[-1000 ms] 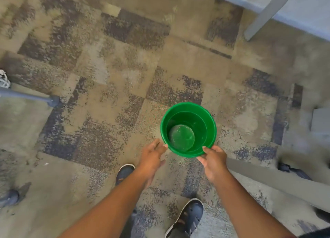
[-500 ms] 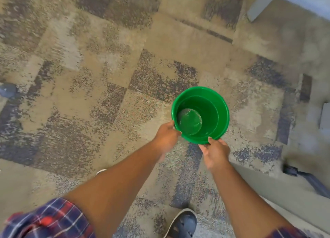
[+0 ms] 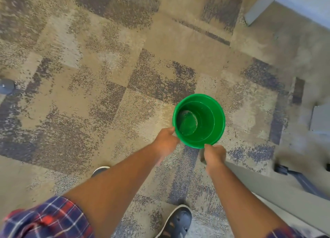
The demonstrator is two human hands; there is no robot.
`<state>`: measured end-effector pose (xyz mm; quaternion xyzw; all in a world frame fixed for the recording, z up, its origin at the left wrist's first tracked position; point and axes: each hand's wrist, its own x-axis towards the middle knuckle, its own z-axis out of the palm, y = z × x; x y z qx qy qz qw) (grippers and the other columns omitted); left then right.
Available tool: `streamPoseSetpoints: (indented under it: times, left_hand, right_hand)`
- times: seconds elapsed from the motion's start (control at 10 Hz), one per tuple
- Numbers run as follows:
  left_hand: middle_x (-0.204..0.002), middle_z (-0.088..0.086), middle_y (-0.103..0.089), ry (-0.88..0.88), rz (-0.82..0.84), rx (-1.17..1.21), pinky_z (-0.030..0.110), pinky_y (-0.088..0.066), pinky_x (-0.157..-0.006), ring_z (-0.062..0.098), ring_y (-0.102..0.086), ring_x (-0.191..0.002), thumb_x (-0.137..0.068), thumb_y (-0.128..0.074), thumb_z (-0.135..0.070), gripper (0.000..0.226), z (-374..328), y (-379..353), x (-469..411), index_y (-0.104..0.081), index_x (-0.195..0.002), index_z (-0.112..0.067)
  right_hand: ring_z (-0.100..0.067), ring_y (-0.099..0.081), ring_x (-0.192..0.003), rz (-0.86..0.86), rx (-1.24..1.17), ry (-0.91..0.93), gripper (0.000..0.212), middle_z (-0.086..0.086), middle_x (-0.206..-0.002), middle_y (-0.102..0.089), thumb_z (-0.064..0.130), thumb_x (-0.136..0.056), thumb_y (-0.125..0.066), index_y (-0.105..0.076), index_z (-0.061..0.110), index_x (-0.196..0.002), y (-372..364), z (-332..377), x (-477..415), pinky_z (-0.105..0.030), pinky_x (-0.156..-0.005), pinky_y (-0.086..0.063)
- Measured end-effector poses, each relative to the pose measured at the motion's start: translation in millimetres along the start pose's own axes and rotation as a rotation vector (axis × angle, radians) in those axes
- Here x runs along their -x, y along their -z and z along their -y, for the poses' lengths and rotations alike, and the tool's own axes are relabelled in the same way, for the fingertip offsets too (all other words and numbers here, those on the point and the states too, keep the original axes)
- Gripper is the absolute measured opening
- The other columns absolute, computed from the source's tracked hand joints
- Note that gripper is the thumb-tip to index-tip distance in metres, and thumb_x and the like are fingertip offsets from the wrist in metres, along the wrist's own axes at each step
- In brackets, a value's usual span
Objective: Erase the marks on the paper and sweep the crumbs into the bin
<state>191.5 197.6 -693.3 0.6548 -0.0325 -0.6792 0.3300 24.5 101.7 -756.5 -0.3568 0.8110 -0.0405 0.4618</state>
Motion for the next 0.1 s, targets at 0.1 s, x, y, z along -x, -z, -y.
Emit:
streamPoseSetpoints:
  times: [0.1]
  left_hand:
    - [-0.174,0.01,-0.022,-0.034,-0.033,0.002,0.003,-0.044,-0.048,0.009,-0.064,-0.096,-0.103,-0.049,0.008,0.074,-5.9,4.8,28.2,-0.018,-0.166,-0.017]
  right_hand:
    - [-0.029,-0.069,-0.093,-0.03,0.17,0.185,0.047,-0.02,-0.129,-0.067,0.01,-0.095,-0.064,-0.048,0.018,-0.139,-3.5,6.9,14.6,-0.052,-0.083,-0.062]
